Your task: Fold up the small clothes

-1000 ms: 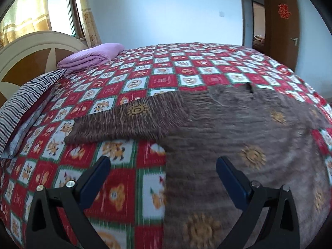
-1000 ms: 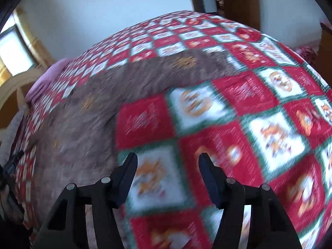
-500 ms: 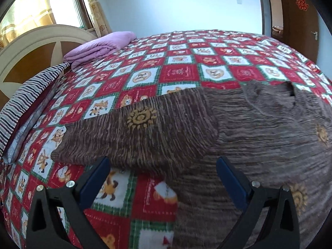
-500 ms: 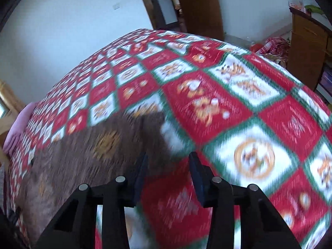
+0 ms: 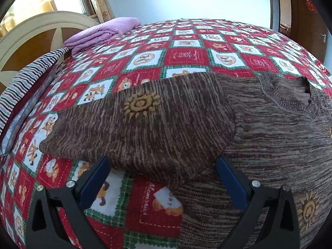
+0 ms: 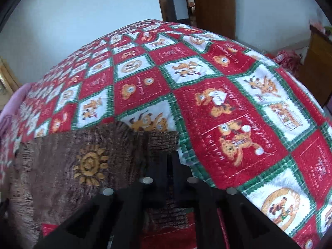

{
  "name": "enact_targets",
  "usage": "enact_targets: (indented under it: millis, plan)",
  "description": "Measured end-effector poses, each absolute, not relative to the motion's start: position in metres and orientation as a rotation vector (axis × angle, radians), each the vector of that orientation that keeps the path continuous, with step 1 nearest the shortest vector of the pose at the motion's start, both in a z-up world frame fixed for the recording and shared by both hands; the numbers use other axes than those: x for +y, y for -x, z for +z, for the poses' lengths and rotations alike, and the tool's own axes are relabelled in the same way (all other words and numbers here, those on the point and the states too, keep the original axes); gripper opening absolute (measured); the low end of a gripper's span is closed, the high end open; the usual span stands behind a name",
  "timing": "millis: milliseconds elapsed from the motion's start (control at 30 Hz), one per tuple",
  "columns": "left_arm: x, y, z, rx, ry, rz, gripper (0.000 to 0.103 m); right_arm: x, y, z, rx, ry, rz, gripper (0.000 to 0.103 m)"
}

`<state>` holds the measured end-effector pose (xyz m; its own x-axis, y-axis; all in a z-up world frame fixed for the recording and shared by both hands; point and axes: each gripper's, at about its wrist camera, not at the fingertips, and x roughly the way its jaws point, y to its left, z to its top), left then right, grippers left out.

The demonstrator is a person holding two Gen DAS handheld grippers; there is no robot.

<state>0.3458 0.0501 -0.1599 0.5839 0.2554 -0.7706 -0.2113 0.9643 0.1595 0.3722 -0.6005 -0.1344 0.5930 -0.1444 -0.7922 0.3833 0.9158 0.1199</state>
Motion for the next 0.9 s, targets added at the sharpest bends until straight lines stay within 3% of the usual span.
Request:
enact_targets:
  millis: [400,900]
  plan:
    - [0.061,-0.349,-0.169,0.944,0.050,0.210,0.103,-0.599,-0.365,-0.076,0.801,-0.255,-0.330,0.003]
    - [0.065,-0.346,-0.169,0.929,0.079,0.192,0.103,-0.510,-0.376,-0.011,0.828,-0.135,-0.252,0.003]
